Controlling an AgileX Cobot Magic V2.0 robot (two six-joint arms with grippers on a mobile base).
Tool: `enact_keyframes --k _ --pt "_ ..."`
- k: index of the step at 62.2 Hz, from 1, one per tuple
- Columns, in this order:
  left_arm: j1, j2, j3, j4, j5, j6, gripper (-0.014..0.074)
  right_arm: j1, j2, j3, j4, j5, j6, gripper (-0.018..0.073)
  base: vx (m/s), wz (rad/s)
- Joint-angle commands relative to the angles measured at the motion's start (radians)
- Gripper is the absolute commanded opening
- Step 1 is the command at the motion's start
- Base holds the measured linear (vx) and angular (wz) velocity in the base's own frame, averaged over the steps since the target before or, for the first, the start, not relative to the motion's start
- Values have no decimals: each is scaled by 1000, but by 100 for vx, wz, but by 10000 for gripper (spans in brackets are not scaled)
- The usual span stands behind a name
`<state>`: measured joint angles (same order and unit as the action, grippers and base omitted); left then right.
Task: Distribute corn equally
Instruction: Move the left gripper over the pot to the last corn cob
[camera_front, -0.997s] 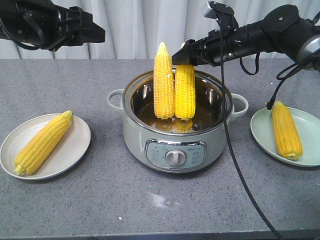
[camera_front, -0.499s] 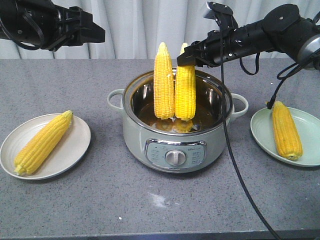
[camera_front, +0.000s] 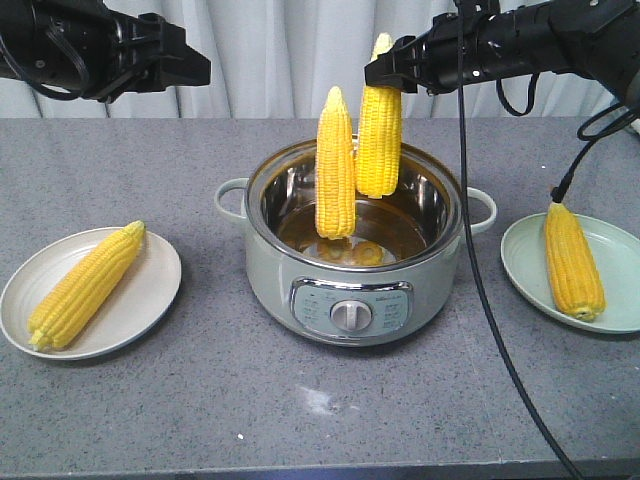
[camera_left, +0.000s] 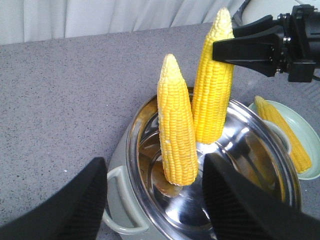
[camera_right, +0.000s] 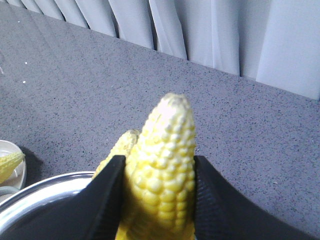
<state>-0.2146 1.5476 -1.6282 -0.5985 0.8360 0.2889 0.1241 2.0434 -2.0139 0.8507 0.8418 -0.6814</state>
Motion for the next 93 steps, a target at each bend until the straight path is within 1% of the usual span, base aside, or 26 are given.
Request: enact_keyframes --k 1,17,28,36,43,53,58,61,64,70,75,78,84,93 --pt "2 -38 -26 -37 -33 0 417 -6 -66 -31 45 -51 -10 -8 0 0" --pt "2 -38 -26 -38 -33 0 417 -8 -154 -31 41 -139 -43 -8 0 0" --pt "2 -38 -26 -57 -32 -8 417 -32 -297 -31 43 -122 -53 -8 0 0" --pt "1 -38 -26 -129 -72 3 417 -57 -433 -31 42 -95 -51 -5 0 0" --pt "1 -38 -26 -204 -133 53 418 -57 -544 -31 27 -95 -51 -4 0 0" --pt "0 -34 -27 -336 -203 107 435 -56 -659 -31 6 -97 -51 -4 0 0" --pt "0 -5 -70 -389 -174 113 461 -56 -691 -31 0 -107 -51 -4 0 0" --pt "0 31 -128 -414 -139 112 478 -56 -702 -31 -4 -111 -51 -4 0 0" --pt "-14 67 -199 -430 -102 102 490 -56 -709 -31 -4 -109 -50 -4 0 0" --pt "-48 152 -330 -425 -83 94 500 -56 -712 -31 -13 -103 -49 -4 0 0" --pt "-73 228 -425 -377 -81 90 500 -56 -712 -28 -31 -82 -45 -4 0 0" --pt "-85 267 -462 -349 -75 55 500 -56 -712 -28 -55 -63 -35 -4 0 0" --pt "-104 339 -494 -295 -75 16 500 -56 -712 -28 -124 -43 6 -4 0 0" --pt "-120 410 -495 -269 -71 15 500 -56 -712 -28 -235 -34 94 -1 0 0"
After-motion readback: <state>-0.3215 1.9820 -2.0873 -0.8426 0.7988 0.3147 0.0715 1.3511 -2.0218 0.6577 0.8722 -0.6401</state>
